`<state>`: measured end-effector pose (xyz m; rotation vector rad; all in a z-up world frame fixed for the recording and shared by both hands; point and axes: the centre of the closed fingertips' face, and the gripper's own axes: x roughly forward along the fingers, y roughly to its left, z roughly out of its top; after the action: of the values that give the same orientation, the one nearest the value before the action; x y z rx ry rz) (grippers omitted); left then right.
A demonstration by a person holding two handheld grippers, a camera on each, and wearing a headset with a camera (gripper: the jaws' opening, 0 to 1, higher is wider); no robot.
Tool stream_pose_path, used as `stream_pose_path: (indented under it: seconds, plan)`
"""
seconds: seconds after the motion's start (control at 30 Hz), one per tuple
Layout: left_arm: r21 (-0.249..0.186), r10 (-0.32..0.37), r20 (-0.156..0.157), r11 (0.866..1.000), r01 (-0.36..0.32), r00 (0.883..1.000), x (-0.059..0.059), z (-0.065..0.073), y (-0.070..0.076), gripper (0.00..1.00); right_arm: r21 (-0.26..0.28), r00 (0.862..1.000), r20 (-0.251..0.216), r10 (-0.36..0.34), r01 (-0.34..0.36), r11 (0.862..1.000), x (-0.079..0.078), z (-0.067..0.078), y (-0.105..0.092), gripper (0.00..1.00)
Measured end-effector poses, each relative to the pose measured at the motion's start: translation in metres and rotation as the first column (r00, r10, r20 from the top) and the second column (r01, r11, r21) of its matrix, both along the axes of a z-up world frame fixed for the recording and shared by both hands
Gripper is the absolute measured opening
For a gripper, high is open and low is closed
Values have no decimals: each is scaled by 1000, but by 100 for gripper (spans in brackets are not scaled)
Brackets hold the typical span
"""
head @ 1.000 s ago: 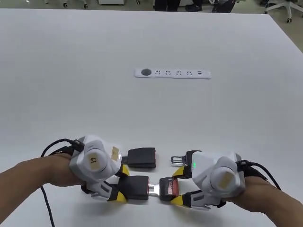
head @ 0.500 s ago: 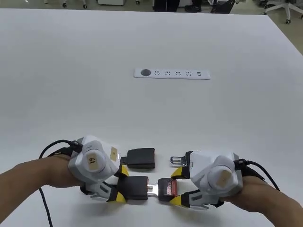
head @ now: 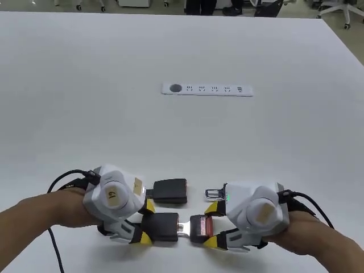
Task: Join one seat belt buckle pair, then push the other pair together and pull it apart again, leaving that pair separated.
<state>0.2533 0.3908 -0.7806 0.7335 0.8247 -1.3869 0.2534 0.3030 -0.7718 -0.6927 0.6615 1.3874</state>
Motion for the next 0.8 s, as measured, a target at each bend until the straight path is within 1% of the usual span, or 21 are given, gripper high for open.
stream_pose_path:
  seconds: [0.17,0.5,0.7,0.8]
  plan:
    - [-1,5,0,1000,-5,1000,0,0,0,32,-12,1000,1,12,-12,1000,1,0,1,27]
    - [-1,2,3,1000,-2,1000,0,0,-1,32,-20,1000,-5,7,-7,1000,1,-1,4,27]
    - [3,0,3,1000,0,1000,0,-1,0,32,-6,1000,-14,-4,3,1000,0,-2,12,27]
    - [6,0,3,1000,0,1000,0,-1,0,32,-8,1000,-15,-2,2,1000,-2,-2,13,27]
